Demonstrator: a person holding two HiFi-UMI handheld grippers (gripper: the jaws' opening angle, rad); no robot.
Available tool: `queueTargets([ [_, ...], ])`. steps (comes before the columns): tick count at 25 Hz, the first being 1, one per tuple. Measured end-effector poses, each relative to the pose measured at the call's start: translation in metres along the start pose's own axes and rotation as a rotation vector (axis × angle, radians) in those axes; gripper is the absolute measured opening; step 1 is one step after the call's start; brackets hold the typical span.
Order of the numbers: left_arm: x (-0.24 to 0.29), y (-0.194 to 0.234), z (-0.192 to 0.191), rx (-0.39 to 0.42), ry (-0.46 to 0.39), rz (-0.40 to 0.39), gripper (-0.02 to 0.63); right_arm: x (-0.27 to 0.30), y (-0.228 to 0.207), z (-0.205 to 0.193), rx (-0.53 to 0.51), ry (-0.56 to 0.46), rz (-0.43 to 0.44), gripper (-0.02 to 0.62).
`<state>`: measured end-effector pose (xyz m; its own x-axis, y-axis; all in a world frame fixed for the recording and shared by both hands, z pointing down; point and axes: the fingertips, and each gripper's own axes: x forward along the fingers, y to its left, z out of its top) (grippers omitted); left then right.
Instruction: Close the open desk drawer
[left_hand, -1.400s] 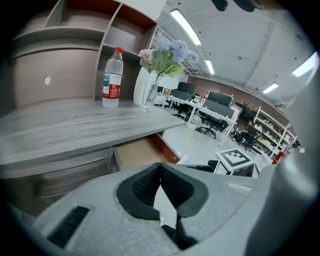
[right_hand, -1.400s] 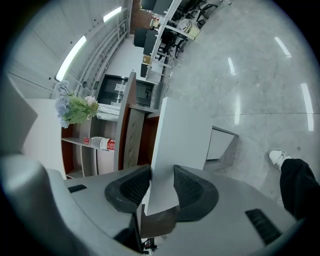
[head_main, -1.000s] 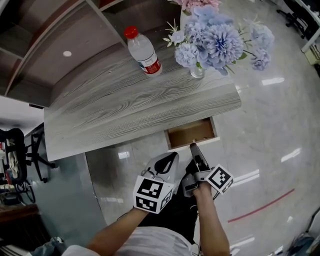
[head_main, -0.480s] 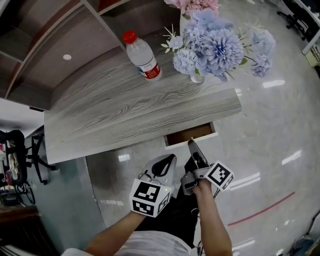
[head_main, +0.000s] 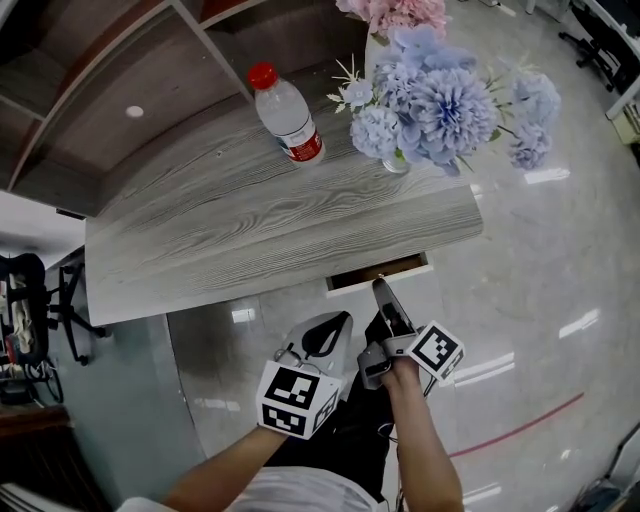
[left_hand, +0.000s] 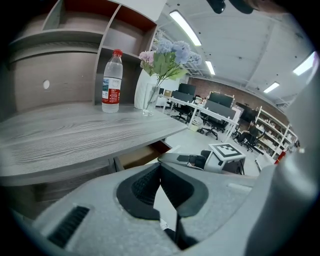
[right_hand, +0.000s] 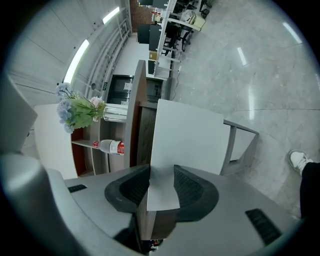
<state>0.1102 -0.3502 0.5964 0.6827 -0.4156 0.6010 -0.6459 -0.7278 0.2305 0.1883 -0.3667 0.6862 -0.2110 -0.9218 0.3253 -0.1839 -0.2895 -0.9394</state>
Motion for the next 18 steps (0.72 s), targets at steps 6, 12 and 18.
queueTargets([
  [6,-0.002,0.009,0.001,-0.002,-0.001,0.024,0.005,0.020,0.011,0.007,0.006,0.010,0.051,0.133],
  [12,-0.006,0.018,0.001,-0.015,-0.007,0.040,0.005,0.037,0.015,0.011,-0.008,0.022,0.057,0.137],
  [18,-0.011,0.026,-0.002,-0.026,-0.008,0.055,0.005,0.051,0.016,0.018,-0.057,0.032,0.110,0.141],
])
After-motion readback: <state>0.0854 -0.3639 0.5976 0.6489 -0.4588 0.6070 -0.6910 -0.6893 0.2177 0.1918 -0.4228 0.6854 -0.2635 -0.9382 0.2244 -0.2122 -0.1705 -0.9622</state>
